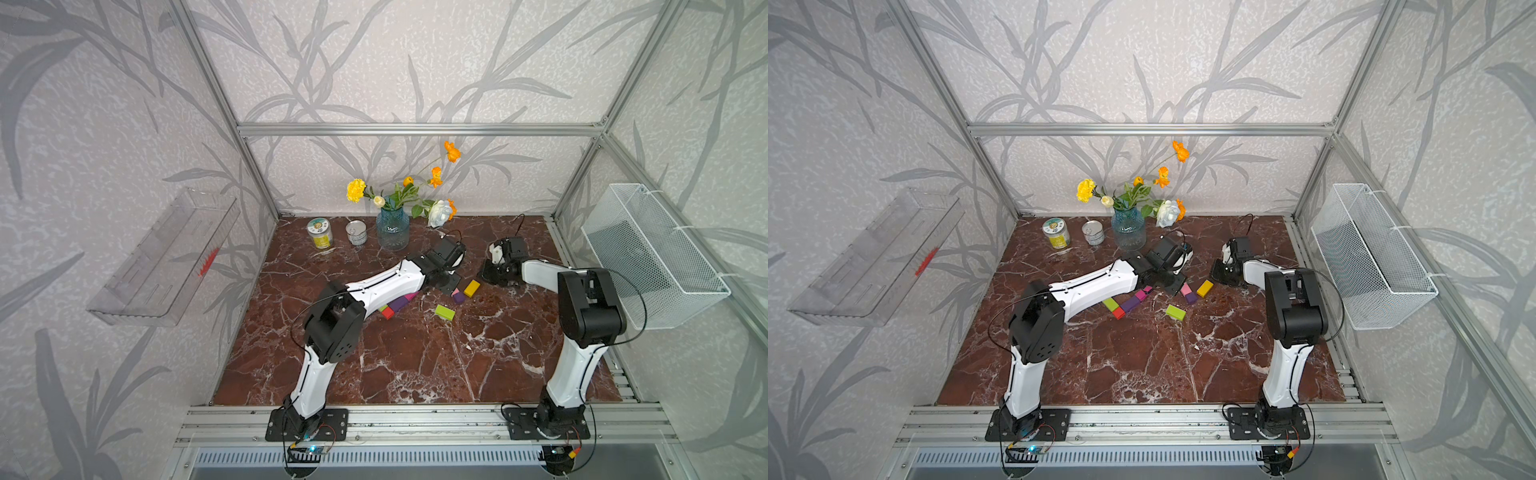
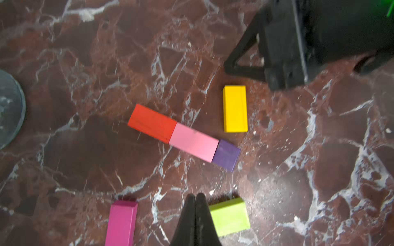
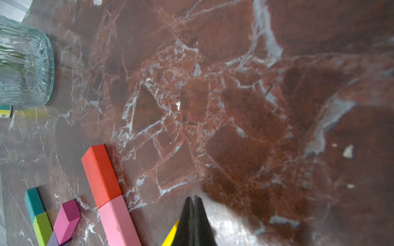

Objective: Assemble the letter v with building blocks
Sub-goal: Assemble the building block at the center of the board.

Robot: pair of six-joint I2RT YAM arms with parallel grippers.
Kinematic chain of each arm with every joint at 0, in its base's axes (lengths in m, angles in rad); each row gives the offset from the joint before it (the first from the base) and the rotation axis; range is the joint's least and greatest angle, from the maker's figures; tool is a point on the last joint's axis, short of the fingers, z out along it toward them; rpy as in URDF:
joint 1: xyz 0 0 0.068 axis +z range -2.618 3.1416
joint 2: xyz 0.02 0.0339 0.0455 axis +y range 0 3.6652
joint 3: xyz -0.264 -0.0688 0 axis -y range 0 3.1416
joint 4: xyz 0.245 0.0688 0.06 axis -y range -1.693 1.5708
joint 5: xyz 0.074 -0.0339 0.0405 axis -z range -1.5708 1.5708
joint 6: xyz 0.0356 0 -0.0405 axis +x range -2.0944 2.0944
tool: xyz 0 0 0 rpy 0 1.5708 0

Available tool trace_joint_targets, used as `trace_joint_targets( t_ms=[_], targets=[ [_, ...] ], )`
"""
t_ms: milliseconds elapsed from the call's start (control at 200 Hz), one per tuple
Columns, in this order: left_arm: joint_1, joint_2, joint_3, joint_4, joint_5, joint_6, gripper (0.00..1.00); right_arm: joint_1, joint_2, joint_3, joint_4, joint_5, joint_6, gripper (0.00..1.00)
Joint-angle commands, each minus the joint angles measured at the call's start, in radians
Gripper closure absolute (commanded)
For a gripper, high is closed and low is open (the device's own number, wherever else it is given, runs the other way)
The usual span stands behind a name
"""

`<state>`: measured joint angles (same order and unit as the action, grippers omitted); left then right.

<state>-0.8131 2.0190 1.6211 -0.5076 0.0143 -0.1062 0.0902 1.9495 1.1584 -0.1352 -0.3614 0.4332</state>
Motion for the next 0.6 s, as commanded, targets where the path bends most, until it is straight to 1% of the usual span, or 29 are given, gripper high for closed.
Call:
trace_joint_targets(
  t_ms=[0, 85, 160, 290, 450, 595],
  targets=[
    [0.000, -0.076, -0.122, 0.062, -0.010, -0.003, 1.00, -0.005, 0.023, 0.024, -0.022, -0.028, -0.005, 1.00],
    [0.003, -0.106, -0.206, 0.132, 0.033, -0.025, 1.00, -0.006, 0.024, 0.021, -0.026, -0.027, -0.003, 1.00],
    [0.002, -0.101, -0.231, 0.165, 0.074, -0.043, 1.00, -0.005, 0.018, 0.012, -0.027, -0.024, -0.004, 1.00],
    [0.003, -0.047, -0.195, 0.150, 0.117, -0.052, 1.00, -0.006, 0.007, 0.000, -0.044, -0.022, -0.010, 1.00],
    [0.005, 0.000, -0.161, 0.137, 0.111, -0.056, 1.00, -0.006, -0.019, -0.031, -0.041, -0.025, -0.008, 1.00],
    [0.012, 0.055, -0.109, 0.091, 0.118, -0.063, 1.00, -0.006, -0.034, -0.053, -0.041, -0.029, -0.006, 1.00]
  ],
)
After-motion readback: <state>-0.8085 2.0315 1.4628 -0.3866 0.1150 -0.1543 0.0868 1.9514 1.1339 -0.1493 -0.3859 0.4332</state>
